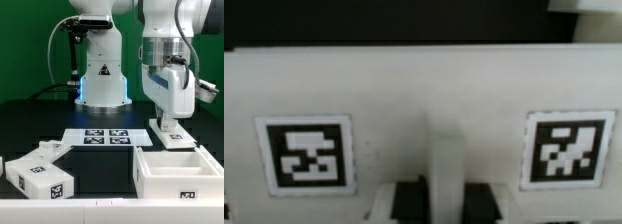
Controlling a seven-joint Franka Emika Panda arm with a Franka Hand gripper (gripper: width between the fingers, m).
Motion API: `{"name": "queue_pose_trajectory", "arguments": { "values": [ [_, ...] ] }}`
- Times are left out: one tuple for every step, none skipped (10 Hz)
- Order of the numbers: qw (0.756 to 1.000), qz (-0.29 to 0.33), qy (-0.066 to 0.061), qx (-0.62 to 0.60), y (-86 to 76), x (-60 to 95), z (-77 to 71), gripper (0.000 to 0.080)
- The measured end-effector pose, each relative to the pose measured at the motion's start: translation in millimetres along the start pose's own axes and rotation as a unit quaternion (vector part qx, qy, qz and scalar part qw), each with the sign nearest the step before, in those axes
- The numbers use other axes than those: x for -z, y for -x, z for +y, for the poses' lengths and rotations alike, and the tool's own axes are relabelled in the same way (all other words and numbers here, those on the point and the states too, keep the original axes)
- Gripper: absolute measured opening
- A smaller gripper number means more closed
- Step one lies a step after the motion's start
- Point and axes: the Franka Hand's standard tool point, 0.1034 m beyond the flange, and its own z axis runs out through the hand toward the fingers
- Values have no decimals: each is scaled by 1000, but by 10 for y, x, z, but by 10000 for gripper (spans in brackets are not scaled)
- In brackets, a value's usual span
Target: Assemble cabinet
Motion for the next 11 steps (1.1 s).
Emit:
{"name": "queue_pose_trajectory", "arguments": {
  "values": [
    [1000,0,-2,1,7,7,-27,64],
    [1000,2,-2,2,12,-5,-41,64],
    [1000,3,-1,4,6,-18,-42,64],
    [1000,4,-1,3,-16,-19,-45,64],
    [1000,4,-1,0,-50,-20,-47,64],
    [1000,5,1,-4,-74,-35,-47,64],
    [1000,6,7,-7,-72,-62,-50,64],
    [1000,4,14,-11,-55,-73,-51,64],
    [1000,3,12,-13,-30,-61,-81,64],
    [1000,5,10,-18,8,-67,-120,64],
    [1000,6,9,-18,48,-73,-140,64]
  ]
}}
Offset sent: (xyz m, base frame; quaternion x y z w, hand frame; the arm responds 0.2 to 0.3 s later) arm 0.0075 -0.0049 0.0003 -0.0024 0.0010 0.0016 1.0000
